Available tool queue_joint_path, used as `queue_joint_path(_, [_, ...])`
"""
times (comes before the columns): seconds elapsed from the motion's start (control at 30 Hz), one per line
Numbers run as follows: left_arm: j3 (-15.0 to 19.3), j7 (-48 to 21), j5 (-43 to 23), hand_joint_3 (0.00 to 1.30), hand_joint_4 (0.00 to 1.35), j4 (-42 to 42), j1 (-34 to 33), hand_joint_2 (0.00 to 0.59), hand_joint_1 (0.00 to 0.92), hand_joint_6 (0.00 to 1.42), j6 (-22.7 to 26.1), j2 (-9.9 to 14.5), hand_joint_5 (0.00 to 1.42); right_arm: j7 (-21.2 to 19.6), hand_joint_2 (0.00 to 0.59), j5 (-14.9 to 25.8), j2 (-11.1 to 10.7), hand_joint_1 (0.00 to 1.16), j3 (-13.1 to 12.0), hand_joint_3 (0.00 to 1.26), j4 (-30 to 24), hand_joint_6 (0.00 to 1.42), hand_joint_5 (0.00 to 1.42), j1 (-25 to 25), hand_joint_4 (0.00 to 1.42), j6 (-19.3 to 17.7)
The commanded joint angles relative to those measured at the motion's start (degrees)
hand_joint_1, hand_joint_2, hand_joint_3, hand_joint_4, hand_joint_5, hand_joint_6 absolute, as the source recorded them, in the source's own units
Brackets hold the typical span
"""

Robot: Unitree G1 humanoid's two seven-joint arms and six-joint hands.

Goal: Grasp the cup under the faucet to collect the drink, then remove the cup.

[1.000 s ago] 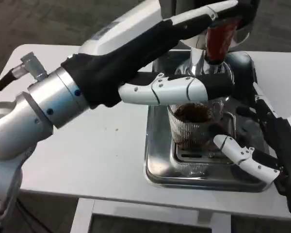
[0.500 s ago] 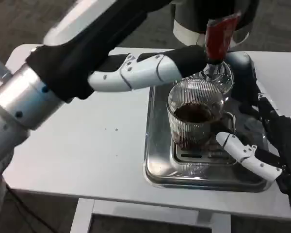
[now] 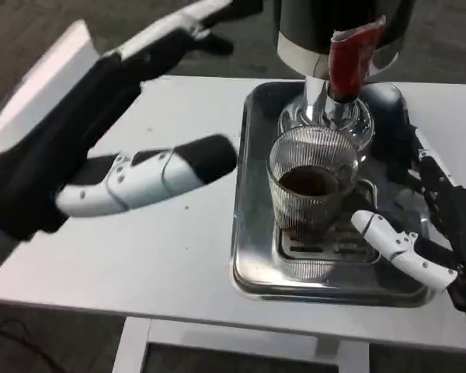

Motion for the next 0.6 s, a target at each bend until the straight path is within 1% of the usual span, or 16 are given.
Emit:
queue_joint_path(0.03, [2.52, 1.32, -0.39, 0.16, 0.10, -2.09, 5.82, 0.097, 0.000, 0.24, -1.14, -0.22, 0.22, -0.35, 0.282, 0.81, 0.01, 0.52, -0.41, 0.04, -0.78, 0.27, 0.17, 1.21, 0.05, -0.96])
queue_joint_path(0.1, [3.40, 1.86, -0.36, 0.16, 0.10, -2.43, 8.72, 0.097, 0.000, 0.24, -1.39, -1.00, 0.22, -0.32, 0.272, 1.06, -0.02, 0.53, -0.64, 0.04, -0.79, 0.28, 0.17, 1.34, 0.05, -1.04])
queue_joint_path(0.23, [4.78, 2.53, 0.02, 0.16, 0.10, -2.36, 13.18, 0.096, 0.000, 0.24, -2.29, -1.47, 0.22, -0.40, 0.260, 1.34, -0.13, 0.54, -0.87, 0.04, -0.77, 0.28, 0.17, 1.56, 0.05, -1.27])
queue_joint_path(0.33, [6.68, 3.38, 0.56, 0.16, 0.11, -1.65, 16.68, 0.096, 0.000, 0.24, -3.09, -2.18, 0.23, -0.59, 0.258, 1.67, -0.18, 0.55, -0.94, 0.03, -0.57, 0.28, 0.17, 1.76, 0.05, -2.07])
queue_joint_path(0.37, [7.04, 3.40, 0.97, 0.16, 0.11, -1.27, 17.60, 0.096, 0.000, 0.24, -3.54, -2.08, 0.23, -0.64, 0.257, 1.74, -0.16, 0.55, -0.97, 0.03, -0.49, 0.28, 0.17, 1.80, 0.05, -2.27])
queue_joint_path(0.43, [7.25, 3.70, 1.69, 0.16, 0.11, -0.50, 18.75, 0.096, 0.000, 0.24, -4.28, -1.87, 0.23, -0.65, 0.254, 2.04, -0.10, 0.55, -1.05, 0.03, -0.32, 0.28, 0.17, 1.83, 0.05, -2.60])
queue_joint_path(0.6, [6.45, 4.43, 4.15, 0.16, 0.10, 2.87, 20.57, 0.089, 0.000, 0.23, -5.65, -1.68, 0.22, -0.71, 0.245, 2.73, -0.11, 0.55, -1.10, 0.03, -0.26, 0.27, 0.16, 2.04, 0.04, -3.09])
